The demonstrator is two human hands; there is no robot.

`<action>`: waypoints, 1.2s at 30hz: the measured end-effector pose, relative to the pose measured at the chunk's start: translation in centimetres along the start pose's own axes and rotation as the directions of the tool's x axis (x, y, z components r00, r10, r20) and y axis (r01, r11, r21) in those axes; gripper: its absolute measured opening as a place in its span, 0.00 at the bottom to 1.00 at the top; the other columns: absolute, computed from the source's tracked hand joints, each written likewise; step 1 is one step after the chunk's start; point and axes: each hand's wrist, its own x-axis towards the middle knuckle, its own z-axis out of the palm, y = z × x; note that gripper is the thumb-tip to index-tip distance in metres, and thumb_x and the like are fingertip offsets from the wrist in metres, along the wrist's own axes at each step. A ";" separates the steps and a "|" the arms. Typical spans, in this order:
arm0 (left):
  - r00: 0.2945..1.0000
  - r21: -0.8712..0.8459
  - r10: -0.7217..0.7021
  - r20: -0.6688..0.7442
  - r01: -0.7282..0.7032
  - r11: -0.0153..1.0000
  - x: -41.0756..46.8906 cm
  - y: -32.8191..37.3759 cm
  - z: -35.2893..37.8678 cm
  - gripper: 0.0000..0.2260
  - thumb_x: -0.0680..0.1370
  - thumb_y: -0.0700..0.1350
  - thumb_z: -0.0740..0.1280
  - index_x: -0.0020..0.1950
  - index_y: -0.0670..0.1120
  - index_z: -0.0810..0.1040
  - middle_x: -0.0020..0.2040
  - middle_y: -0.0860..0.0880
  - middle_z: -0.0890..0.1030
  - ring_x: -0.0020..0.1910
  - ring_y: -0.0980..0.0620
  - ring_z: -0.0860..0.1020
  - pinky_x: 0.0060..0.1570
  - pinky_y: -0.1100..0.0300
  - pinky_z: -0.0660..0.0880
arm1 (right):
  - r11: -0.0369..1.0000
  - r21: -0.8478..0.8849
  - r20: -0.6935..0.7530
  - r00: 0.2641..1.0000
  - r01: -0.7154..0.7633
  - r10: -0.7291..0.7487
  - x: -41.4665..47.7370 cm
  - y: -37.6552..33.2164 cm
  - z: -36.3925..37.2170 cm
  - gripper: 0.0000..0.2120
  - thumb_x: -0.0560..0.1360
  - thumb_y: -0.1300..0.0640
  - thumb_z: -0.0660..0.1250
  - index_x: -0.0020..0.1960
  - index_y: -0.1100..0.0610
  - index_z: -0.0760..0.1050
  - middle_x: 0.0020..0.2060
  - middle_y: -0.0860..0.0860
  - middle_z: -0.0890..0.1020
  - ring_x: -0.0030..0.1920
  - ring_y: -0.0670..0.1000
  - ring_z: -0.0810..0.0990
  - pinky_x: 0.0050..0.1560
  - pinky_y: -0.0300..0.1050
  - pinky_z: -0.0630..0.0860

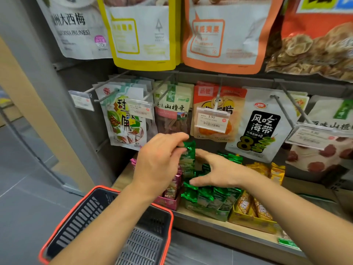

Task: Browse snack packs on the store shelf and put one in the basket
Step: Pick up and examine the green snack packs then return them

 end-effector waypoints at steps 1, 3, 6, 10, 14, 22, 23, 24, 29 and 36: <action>0.999 -0.037 -0.018 -0.039 0.016 0.999 0.1 0.3 -0.7 0.10 0.71 0.34 0.73 0.51 0.40 0.83 0.46 0.47 0.84 0.45 0.49 0.81 0.48 0.56 0.77 | 0.998 0.054 -0.059 0.998 0.034 -0.031 -0.8 -0.7 0.4 0.38 0.72 0.48 0.74 0.76 0.47 0.59 0.62 0.36 0.66 0.63 0.37 0.65 0.51 0.16 0.59; 0.991 -0.161 -0.099 -0.091 0.083 0.983 0.3 1.1 -2.3 0.08 0.72 0.35 0.71 0.50 0.43 0.84 0.46 0.51 0.84 0.47 0.53 0.81 0.50 0.60 0.77 | 0.991 0.085 -0.172 0.982 0.099 -0.083 -2.0 -2.0 1.0 0.25 0.74 0.48 0.71 0.67 0.45 0.65 0.61 0.38 0.72 0.63 0.41 0.71 0.61 0.30 0.67; 0.916 -0.441 -0.385 -0.110 0.302 0.845 0.8 1.5 -4.5 0.13 0.73 0.38 0.70 0.45 0.57 0.84 0.42 0.58 0.84 0.45 0.60 0.81 0.47 0.67 0.75 | 0.986 0.118 -0.138 0.986 0.115 -0.099 -4.0 -3.7 1.8 0.19 0.77 0.46 0.68 0.63 0.48 0.66 0.61 0.44 0.76 0.63 0.43 0.73 0.63 0.44 0.70; 0.710 -0.722 -0.704 0.026 0.501 0.478 0.7 0.2 -5.9 0.16 0.76 0.34 0.68 0.38 0.55 0.84 0.36 0.57 0.82 0.39 0.57 0.78 0.43 0.63 0.76 | 0.968 0.204 -0.099 0.987 0.148 -0.130 -7.1 -5.3 2.9 0.15 0.77 0.43 0.66 0.58 0.45 0.66 0.50 0.42 0.79 0.49 0.41 0.76 0.49 0.41 0.74; 0.600 -0.752 -0.742 0.300 0.627 0.203 0.0 -0.5 -6.2 0.10 0.79 0.46 0.66 0.39 0.49 0.82 0.37 0.52 0.82 0.36 0.57 0.80 0.35 0.63 0.78 | 0.983 0.081 -0.212 0.966 0.167 -0.147 -9.4 -5.9 4.0 0.16 0.77 0.40 0.63 0.61 0.41 0.62 0.34 0.47 0.78 0.29 0.42 0.75 0.29 0.37 0.68; 0.496 -0.638 -0.750 0.436 0.759 0.131 -0.8 0.0 -4.3 0.10 0.76 0.50 0.70 0.42 0.43 0.82 0.35 0.50 0.79 0.36 0.53 0.77 0.36 0.59 0.75 | 0.977 -0.137 -0.410 0.888 0.165 -0.207 -10.1 -6.4 6.6 0.18 0.75 0.31 0.53 0.60 0.38 0.58 0.38 0.40 0.75 0.38 0.44 0.74 0.36 0.42 0.69; 0.486 -0.669 -0.751 0.448 0.739 0.080 -0.7 0.0 -4.3 0.07 0.76 0.48 0.71 0.42 0.45 0.81 0.35 0.51 0.80 0.35 0.55 0.78 0.34 0.61 0.76 | 0.980 -0.104 -0.411 0.890 0.172 -0.199 -9.9 -6.3 6.6 0.17 0.76 0.32 0.52 0.60 0.38 0.59 0.39 0.40 0.76 0.39 0.43 0.75 0.37 0.43 0.70; 0.483 -0.691 -0.749 0.454 0.721 0.046 -0.7 0.0 -4.4 0.05 0.75 0.48 0.72 0.42 0.47 0.81 0.36 0.51 0.81 0.35 0.55 0.79 0.32 0.63 0.76 | 0.981 -0.075 -0.410 0.891 0.180 -0.194 -9.8 -6.2 6.5 0.16 0.77 0.33 0.52 0.61 0.39 0.60 0.40 0.41 0.77 0.39 0.43 0.75 0.39 0.44 0.71; 0.440 -0.673 -0.768 0.466 0.740 0.016 -0.9 -0.1 -4.2 0.05 0.75 0.50 0.72 0.45 0.50 0.84 0.44 0.48 0.84 0.43 0.54 0.81 0.37 0.64 0.76 | 0.978 -0.034 -0.393 0.897 0.203 -0.200 -9.9 -5.8 6.6 0.12 0.80 0.39 0.52 0.61 0.39 0.60 0.41 0.43 0.78 0.38 0.43 0.76 0.35 0.41 0.68; 0.455 -0.733 -0.710 0.538 0.668 -0.128 -0.9 0.5 -3.5 0.16 0.66 0.52 0.75 0.48 0.43 0.81 0.46 0.45 0.81 0.40 0.54 0.81 0.38 0.62 0.78 | 0.977 -0.010 -0.422 0.885 0.214 -0.198 -9.8 -5.6 6.5 0.09 0.80 0.40 0.53 0.59 0.38 0.60 0.36 0.43 0.76 0.36 0.43 0.75 0.31 0.39 0.64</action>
